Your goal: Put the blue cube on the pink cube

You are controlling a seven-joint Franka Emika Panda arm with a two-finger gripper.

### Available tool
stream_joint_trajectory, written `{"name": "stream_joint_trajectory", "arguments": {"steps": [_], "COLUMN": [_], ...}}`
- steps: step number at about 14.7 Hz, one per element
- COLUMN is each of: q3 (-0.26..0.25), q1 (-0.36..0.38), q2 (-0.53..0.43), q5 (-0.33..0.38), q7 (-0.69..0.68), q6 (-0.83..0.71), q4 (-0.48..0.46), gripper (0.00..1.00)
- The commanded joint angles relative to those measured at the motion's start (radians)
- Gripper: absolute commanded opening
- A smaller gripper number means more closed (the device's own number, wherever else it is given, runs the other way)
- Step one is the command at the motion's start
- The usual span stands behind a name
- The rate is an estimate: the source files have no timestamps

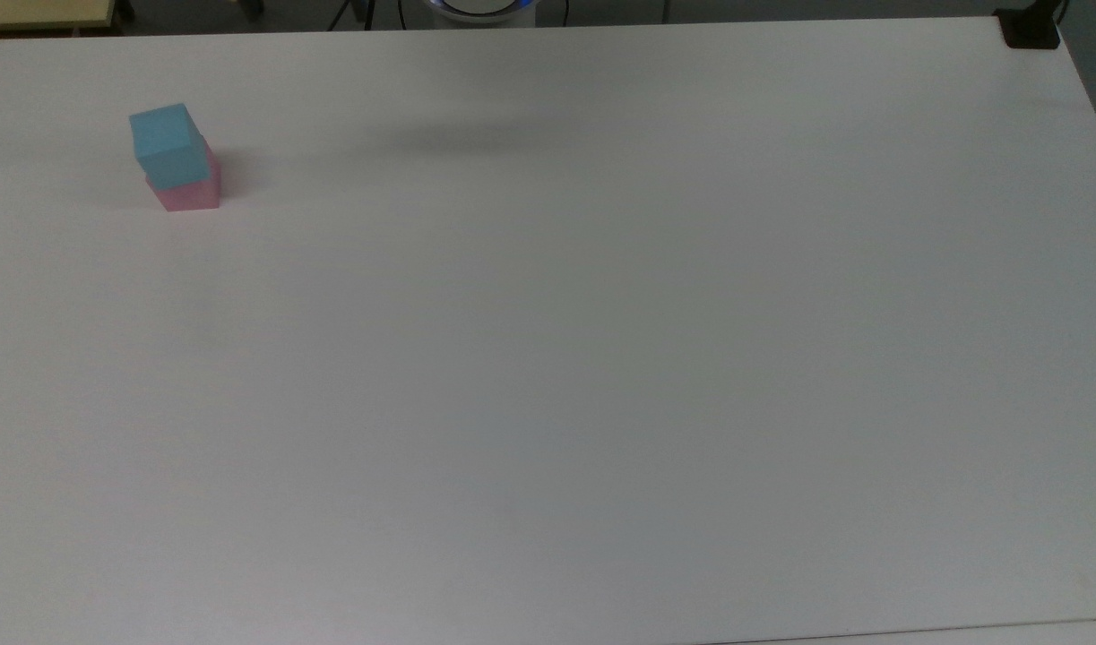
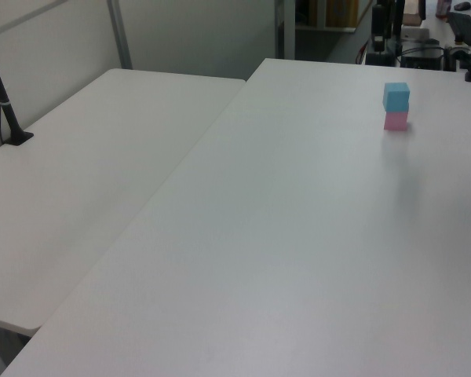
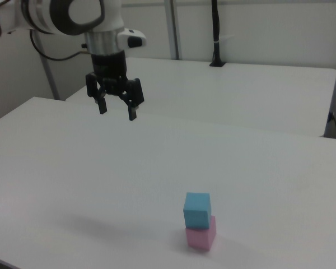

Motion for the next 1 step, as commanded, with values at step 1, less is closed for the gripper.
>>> {"name": "stream_joint_trajectory", "arguments": {"steps": [1], "q3": [0.035], "q1": [-0.040], "q2": [-0.019], "q5": [-0.010], "q7": [0.035], "q6": [-0.019], "q4": [0.016], "gripper": [1.00]}}
